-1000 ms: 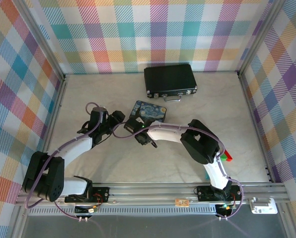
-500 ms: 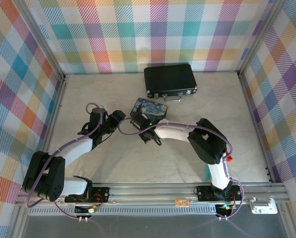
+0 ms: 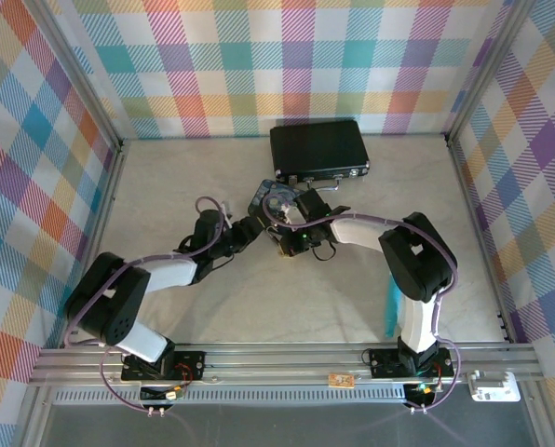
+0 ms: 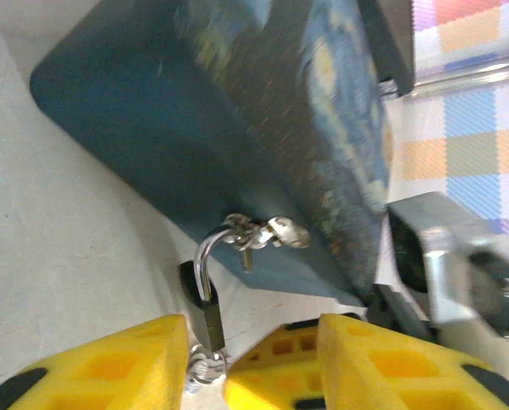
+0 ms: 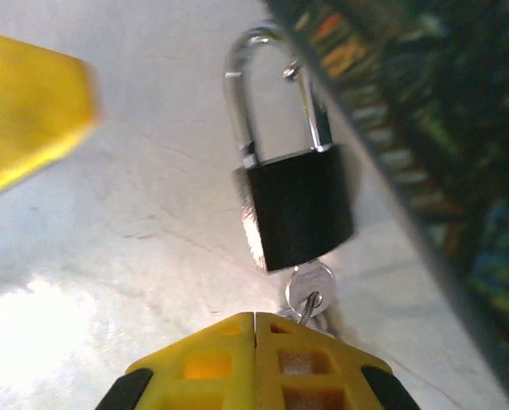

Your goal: Unlock a padlock with a key

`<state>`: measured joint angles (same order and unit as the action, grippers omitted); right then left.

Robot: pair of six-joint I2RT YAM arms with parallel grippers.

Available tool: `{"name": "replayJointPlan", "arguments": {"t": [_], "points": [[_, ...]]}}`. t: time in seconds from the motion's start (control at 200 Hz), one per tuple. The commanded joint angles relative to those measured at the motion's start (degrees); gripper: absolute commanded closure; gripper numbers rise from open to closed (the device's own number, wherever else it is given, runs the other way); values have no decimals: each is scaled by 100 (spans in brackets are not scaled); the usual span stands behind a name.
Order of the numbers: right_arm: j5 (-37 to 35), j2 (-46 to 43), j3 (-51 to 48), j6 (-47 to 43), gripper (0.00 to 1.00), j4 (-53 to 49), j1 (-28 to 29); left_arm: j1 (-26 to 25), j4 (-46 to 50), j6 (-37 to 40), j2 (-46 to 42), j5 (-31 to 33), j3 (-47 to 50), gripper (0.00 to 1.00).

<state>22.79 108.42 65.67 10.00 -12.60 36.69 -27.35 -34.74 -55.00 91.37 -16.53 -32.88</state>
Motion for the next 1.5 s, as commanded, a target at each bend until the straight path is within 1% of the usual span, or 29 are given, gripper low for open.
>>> {"name": "replayJointPlan", "arguments": {"t": [0.0,0.085,0.18,0.23,0.335,0.375,0.415,0.465,0.545,0.695,0.82,0.95,1.045,1.155,1.29,1.43,1.495], "points": [[731,134,22,47,100,232,-12,-80,-486,-34,239,-59,-193,60],[695,171,42,51,100,189,-12,-137,-413,37,360,57,-245,60],[573,0,-22,94,100,142,-21,-165,-326,142,412,244,-229,60],[344,-159,-74,156,93,44,-19,-165,-302,163,441,306,-219,60],[-407,-543,-169,413,68,-250,18,-165,-235,166,414,431,-193,60],[-710,-678,-226,546,63,-285,75,-161,-198,157,359,516,-151,59],[-1021,-773,-239,589,60,-351,194,-136,-113,94,284,631,-112,57],[-1663,-815,-166,566,56,-487,428,-58,8,-8,188,773,-43,56],[-2239,-675,144,538,52,-742,769,139,26,-161,39,826,94,55],[-3189,21,1029,488,44,-1376,1139,567,320,-177,-210,585,101,55],[-3972,570,1735,412,36,-1863,1307,863,594,-123,-534,633,193,55],[-4500,942,2081,422,36,-2106,1420,951,1002,44,-863,745,186,55],[-4585,1093,2099,429,37,-2075,1435,951,1120,105,-958,703,138,57],[-4638,1248,2111,402,42,-2042,1440,951,1076,80,-962,630,109,60],[-4746,1353,2073,415,51,-1921,1438,951,969,-8,-1020,623,177,61],[-4766,1427,2069,491,64,-1859,1434,951,979,-36,-1099,636,239,61],[-4647,1436,2047,503,69,-1824,1421,951,980,-36,-1085,547,234,61]]}}
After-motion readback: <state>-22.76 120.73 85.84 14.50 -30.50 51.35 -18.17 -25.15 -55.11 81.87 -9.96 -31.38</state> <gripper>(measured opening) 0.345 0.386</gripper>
